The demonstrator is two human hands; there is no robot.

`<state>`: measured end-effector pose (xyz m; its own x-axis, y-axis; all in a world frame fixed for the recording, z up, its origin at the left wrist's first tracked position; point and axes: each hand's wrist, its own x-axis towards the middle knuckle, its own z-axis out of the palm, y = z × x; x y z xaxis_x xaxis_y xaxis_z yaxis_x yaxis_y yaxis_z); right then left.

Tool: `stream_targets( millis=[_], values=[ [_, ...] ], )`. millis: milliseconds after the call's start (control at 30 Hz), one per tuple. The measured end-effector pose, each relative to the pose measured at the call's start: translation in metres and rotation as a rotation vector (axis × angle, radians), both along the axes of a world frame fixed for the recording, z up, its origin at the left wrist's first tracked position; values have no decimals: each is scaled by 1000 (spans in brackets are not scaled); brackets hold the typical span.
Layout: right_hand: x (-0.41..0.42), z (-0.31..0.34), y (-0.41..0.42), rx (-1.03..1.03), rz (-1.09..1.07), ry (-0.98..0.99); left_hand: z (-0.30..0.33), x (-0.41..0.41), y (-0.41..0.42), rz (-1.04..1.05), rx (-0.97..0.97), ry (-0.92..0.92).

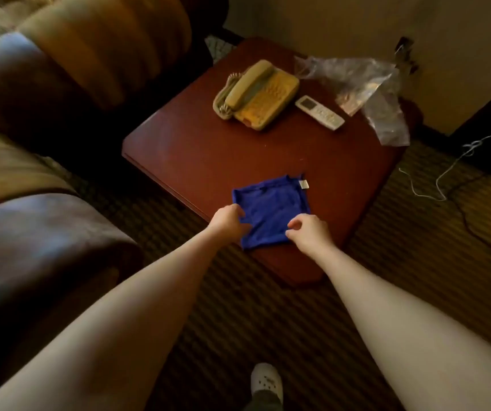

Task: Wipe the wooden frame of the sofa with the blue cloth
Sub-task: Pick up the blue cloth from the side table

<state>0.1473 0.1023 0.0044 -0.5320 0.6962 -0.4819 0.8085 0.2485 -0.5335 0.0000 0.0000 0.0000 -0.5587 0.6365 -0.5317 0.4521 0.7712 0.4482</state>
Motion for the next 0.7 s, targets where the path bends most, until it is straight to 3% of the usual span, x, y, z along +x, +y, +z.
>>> stream_targets(
  millis=[167,300,467,700],
  values=[
    [-17,-42,6,-75,55,-27,-31,2,16,135,-60,-23],
    [-24,-60,4,-81,106,-52,-48,5,21,368,-27,-73],
    [-27,-69,6,-80,134,-92,-55,6,30,781,72,-409],
    [-35,-51,12,-213,-58,64,-33,11,48,655,142,-435]
  ],
)
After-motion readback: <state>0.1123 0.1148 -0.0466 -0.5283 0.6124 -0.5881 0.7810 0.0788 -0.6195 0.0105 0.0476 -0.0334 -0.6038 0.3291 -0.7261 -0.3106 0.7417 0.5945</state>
